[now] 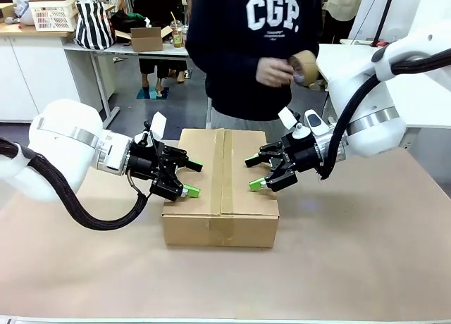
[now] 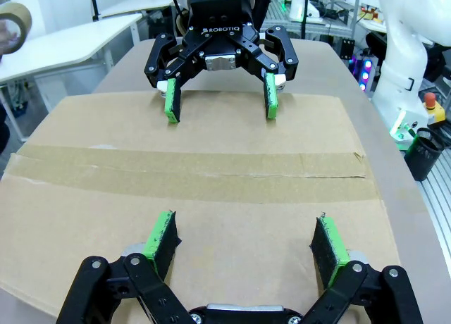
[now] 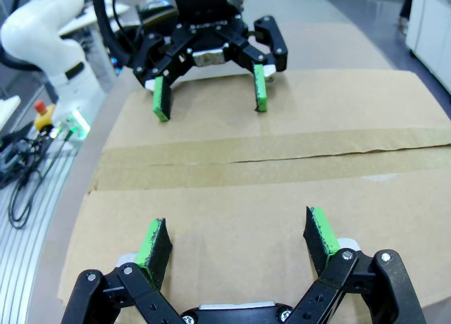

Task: Pack the gift set into the box.
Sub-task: Press and hold the closed box until the human finishes sealing it.

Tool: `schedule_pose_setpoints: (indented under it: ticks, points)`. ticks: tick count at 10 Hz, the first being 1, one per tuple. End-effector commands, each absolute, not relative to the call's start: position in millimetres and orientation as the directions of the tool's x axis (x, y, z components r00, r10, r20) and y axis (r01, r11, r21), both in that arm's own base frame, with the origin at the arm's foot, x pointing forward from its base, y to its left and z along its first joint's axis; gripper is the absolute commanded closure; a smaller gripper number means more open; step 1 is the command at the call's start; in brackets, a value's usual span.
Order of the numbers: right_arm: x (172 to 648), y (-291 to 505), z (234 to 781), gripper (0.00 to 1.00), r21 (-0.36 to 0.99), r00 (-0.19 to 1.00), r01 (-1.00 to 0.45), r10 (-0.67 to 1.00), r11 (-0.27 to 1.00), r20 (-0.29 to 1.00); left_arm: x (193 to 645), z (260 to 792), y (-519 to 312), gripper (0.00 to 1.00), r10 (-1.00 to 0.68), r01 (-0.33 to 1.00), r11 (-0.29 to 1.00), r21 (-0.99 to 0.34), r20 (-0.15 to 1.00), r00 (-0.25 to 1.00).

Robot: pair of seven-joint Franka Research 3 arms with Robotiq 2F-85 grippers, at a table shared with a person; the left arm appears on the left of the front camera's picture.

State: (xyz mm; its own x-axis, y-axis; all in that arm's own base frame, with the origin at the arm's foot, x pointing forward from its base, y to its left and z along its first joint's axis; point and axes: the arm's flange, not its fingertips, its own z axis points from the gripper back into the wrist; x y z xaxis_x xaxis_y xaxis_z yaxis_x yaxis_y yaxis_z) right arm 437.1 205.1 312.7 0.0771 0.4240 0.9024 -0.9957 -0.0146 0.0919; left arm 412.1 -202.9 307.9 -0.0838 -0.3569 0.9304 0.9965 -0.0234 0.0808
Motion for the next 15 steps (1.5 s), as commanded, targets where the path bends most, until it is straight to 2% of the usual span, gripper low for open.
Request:
schedule_pose_setpoints:
  ticks: [1,15]
  points:
    - [436.4,204.7,310.5,0.0,0.095,0.08,-0.995,0.427,-0.013,0.901,410.4,305.5,-203.5,0.0,-0.354,0.995,-0.024,0.092,0.93,-0.095]
    - [436.4,204.7,310.5,0.0,0.095,0.08,-0.995,0.427,-0.013,0.901,410.4,305.5,-203.5,0.0,-0.354,0.995,-0.024,0.092,0.93,-0.095]
